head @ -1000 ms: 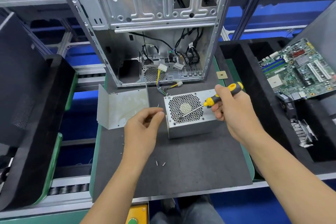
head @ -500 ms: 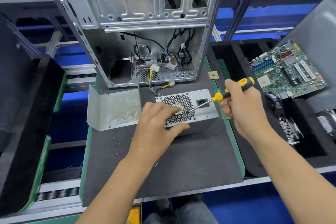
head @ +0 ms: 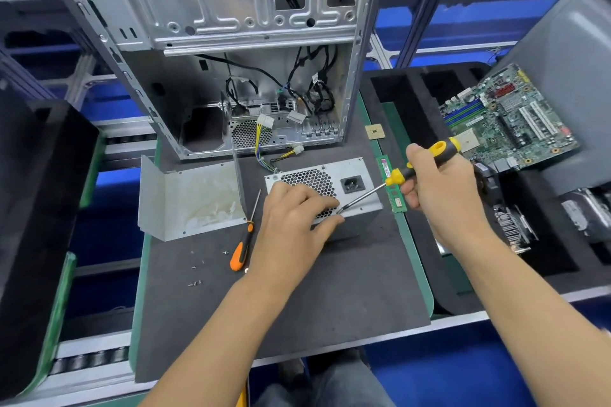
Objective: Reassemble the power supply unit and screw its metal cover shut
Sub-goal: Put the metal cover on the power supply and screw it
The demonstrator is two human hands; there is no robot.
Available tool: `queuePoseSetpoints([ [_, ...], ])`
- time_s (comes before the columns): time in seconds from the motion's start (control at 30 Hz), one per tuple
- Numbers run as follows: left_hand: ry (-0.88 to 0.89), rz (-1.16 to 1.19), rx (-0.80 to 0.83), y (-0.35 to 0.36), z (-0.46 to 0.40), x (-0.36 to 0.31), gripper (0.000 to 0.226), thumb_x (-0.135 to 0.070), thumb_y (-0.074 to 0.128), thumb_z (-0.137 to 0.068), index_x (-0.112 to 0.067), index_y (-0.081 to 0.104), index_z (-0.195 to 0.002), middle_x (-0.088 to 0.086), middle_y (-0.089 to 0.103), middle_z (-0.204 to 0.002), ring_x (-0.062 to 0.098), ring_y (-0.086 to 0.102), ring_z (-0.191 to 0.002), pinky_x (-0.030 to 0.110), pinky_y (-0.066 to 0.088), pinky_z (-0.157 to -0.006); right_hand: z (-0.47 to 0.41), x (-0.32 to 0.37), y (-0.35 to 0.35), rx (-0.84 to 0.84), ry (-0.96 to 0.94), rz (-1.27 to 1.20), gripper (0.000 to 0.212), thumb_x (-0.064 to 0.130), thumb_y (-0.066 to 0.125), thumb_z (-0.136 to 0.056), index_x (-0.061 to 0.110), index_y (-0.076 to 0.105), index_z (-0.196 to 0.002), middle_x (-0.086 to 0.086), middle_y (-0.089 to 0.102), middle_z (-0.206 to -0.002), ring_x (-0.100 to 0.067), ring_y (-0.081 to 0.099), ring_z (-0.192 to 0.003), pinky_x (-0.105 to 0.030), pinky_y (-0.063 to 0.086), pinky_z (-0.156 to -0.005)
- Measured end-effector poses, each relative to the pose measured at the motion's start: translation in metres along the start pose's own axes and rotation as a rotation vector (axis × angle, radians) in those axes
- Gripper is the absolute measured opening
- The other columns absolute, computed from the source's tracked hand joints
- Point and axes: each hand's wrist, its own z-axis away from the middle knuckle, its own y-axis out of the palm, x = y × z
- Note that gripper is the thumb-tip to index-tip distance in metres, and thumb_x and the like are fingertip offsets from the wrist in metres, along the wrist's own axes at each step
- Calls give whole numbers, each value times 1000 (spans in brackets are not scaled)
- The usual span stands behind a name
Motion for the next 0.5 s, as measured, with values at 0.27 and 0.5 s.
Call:
queuePoseSetpoints([
  [0.27,-6,3,-18,3,0,-2,11,-18,84,-78,-15,80,-87,-2,63,-79,28,48,-82,47,48,-75,10,18,1,49,-117,156,37,39,58,-88,7,54,-70,1,65,-54,-12,53,-42,-22,44,-42],
  [0.5,-21,-8,-1,3,-6,-5,4,-18,82,-80,-17,80,-83,-3,63,-76,28,47,-78,44,45,-74,18,47,13,174,-357,398,33,40,62,-89,25,42,-68,0,68,-62,-20,65,-60,-36,53,-59],
])
